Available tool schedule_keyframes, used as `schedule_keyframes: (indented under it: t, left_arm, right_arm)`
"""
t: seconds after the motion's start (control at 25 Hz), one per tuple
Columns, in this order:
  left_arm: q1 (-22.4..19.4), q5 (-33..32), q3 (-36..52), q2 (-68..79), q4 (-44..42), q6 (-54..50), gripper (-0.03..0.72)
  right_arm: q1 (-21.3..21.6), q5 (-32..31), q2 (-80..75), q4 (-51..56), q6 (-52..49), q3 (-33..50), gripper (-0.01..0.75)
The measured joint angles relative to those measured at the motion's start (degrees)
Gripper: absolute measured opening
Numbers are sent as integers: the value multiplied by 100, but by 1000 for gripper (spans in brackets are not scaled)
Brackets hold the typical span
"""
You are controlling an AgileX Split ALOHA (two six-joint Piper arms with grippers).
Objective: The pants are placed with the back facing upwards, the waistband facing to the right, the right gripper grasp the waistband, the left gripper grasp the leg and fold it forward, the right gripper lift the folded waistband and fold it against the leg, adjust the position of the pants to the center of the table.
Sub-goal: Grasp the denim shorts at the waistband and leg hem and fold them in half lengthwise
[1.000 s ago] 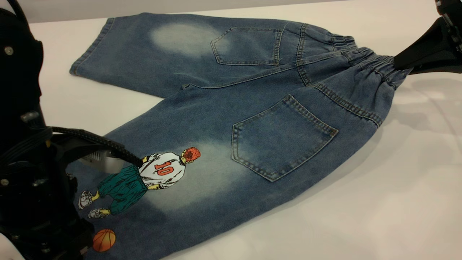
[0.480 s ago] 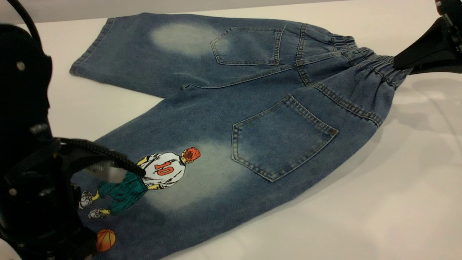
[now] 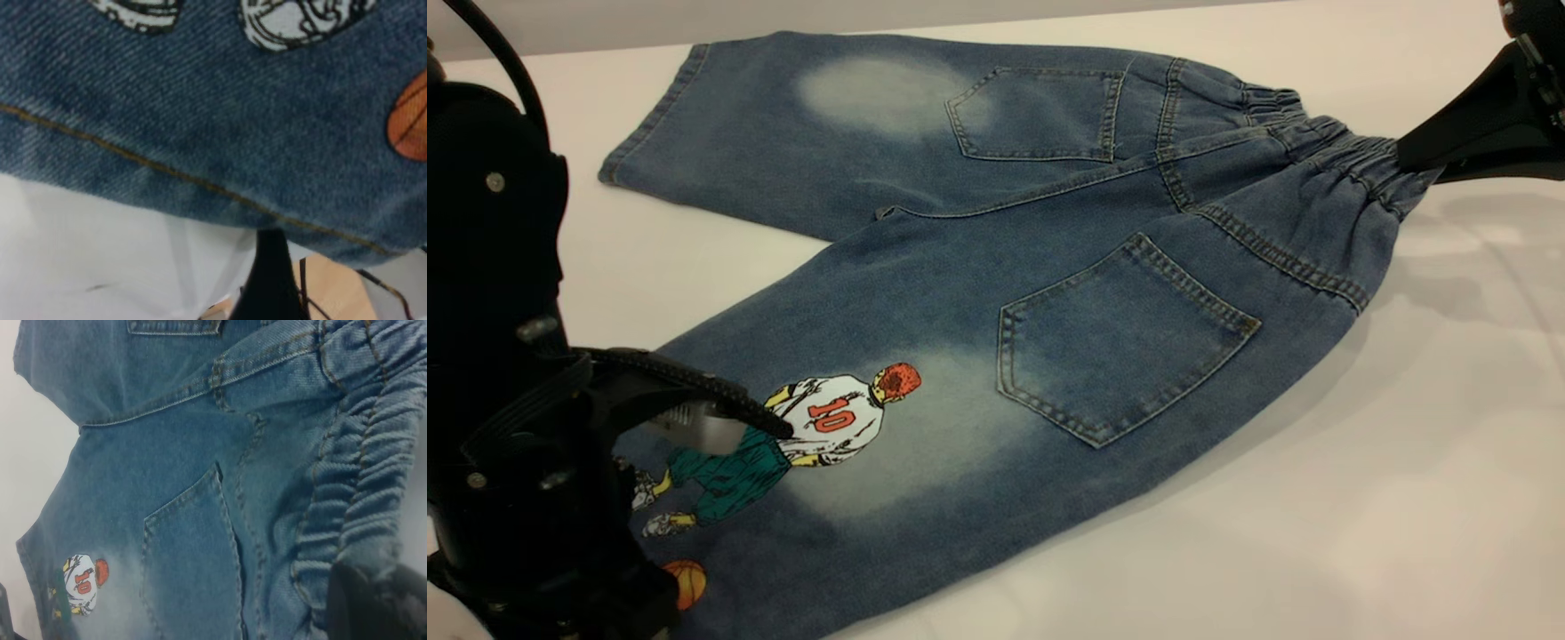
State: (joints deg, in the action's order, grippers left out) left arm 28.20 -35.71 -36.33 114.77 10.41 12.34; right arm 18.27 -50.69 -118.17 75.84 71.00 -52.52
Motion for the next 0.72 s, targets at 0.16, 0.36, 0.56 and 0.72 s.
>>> schedule_keyframes:
  t: [0.16, 0.36, 0.56, 0.72]
  left_arm:
    - [0, 59, -47, 0, 49, 13, 496]
    - [0, 139, -47, 0, 28, 18, 386]
    - [0, 159, -47, -5, 28, 77, 203]
    - [0, 159, -47, -5, 28, 77, 99]
  right_arm:
    - [0, -11, 0, 0, 0, 0, 46]
    - [0, -21, 0, 0, -5, 0, 44]
    - [0, -24, 0, 0, -5, 0, 44]
    - [0, -28, 0, -6, -5, 0, 44]
